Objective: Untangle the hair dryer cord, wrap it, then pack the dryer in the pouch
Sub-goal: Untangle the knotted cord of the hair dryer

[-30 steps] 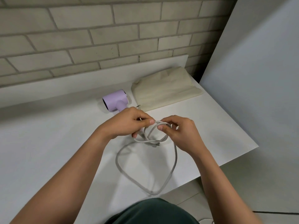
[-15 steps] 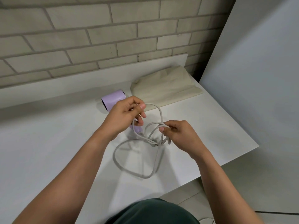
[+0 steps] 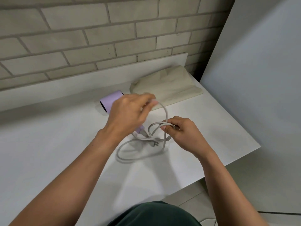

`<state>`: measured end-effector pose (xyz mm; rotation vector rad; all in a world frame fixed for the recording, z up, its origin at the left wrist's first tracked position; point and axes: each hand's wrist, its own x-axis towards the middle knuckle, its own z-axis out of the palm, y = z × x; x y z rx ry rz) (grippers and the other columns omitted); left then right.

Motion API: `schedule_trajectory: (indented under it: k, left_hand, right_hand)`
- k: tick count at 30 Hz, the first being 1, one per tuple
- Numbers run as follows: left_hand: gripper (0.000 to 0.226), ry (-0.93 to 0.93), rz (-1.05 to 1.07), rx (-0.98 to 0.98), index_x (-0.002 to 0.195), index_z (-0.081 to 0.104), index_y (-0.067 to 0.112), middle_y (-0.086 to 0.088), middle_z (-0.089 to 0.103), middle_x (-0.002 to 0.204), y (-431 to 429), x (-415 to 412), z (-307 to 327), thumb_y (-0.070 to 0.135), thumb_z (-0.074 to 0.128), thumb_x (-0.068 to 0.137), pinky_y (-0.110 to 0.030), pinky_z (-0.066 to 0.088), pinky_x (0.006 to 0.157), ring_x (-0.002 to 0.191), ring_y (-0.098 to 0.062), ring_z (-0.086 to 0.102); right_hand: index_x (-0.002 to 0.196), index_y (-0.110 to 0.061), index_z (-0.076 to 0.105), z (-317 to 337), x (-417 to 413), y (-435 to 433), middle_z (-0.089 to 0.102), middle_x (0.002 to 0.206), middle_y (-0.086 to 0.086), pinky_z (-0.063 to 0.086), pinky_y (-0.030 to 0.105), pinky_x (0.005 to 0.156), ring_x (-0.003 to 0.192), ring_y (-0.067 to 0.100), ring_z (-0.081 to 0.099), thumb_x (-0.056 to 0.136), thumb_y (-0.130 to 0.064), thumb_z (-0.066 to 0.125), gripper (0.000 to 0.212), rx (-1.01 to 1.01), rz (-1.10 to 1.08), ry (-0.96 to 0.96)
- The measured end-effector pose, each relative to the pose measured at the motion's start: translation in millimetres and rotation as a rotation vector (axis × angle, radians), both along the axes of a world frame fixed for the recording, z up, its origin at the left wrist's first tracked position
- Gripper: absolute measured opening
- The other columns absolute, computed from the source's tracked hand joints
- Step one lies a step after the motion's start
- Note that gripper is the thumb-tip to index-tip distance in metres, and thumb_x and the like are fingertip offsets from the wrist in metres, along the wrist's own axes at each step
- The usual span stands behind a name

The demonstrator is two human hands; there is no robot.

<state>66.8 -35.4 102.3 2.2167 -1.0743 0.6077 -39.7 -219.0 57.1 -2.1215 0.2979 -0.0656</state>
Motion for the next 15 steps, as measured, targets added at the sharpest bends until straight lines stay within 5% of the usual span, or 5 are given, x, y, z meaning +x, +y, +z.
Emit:
schedule_trajectory:
  k: [4, 7, 10, 12, 15]
  left_hand:
    - [0.023, 0.322, 0.143, -0.229, 0.103, 0.071, 0.024, 0.008, 0.076, 0.084, 8.8, 8.0, 0.2, 0.043, 0.058, 0.101, -0.041, 0.057, 0.079, 0.085, -0.019, 0.073]
    - [0.021, 0.26, 0.254, 0.109, 0.116, 0.069, 0.022, 0.0, 0.073, 0.109, 18.5, 19.5, -5.6, 0.033, 0.057, 0.102, -0.044, 0.054, 0.086, 0.103, -0.028, 0.066]
    - [0.049, 0.1, 0.095, 0.367, 0.142, 0.056, 0.019, -0.004, 0.06, 0.139, 19.4, 21.4, -9.9, 0.018, 0.067, 0.094, -0.046, 0.044, 0.103, 0.123, -0.033, 0.055]
    - [0.057, 0.001, -0.128, 0.483, 0.143, 0.058, 0.021, -0.002, 0.064, 0.136, 13.7, 17.9, -10.5, 0.021, 0.075, 0.089, -0.045, 0.044, 0.104, 0.122, -0.031, 0.059]
    - [0.03, -0.083, -0.302, 0.578, 0.123, 0.073, 0.024, 0.002, 0.074, 0.106, 3.0, 10.9, -15.0, 0.035, 0.071, 0.095, -0.038, 0.05, 0.088, 0.1, -0.028, 0.069]
  right_hand:
    - [0.093, -0.018, 0.079, -3.4, -1.3, 8.0, 0.059, 0.085, 0.002, 0.037, 0.015, 0.064, 0.069, 0.005, 0.048, 0.099, -0.023, 0.068, 0.014, 0.064, 0.004, -0.019]
    - [0.093, -0.014, 0.077, -6.0, -1.3, 9.9, 0.059, 0.086, -0.001, 0.039, 0.018, 0.066, 0.072, 0.008, 0.05, 0.1, -0.022, 0.065, 0.016, 0.001, 0.045, -0.01]
    - [0.09, -0.011, 0.075, -8.8, -1.0, 8.5, 0.058, 0.086, 0.0, 0.041, 0.028, 0.071, 0.078, 0.014, 0.053, 0.1, -0.022, 0.061, 0.02, -0.143, 0.103, 0.028]
    - [0.09, -0.012, 0.074, -5.9, -0.8, 9.5, 0.057, 0.085, 0.0, 0.039, 0.025, 0.069, 0.08, 0.013, 0.053, 0.101, -0.023, 0.061, 0.02, -0.193, 0.137, 0.023]
    - [0.091, -0.016, 0.075, -0.7, -1.1, 11.6, 0.055, 0.082, -0.004, 0.035, 0.02, 0.066, 0.077, 0.01, 0.052, 0.101, -0.025, 0.062, 0.018, -0.216, 0.165, -0.009]
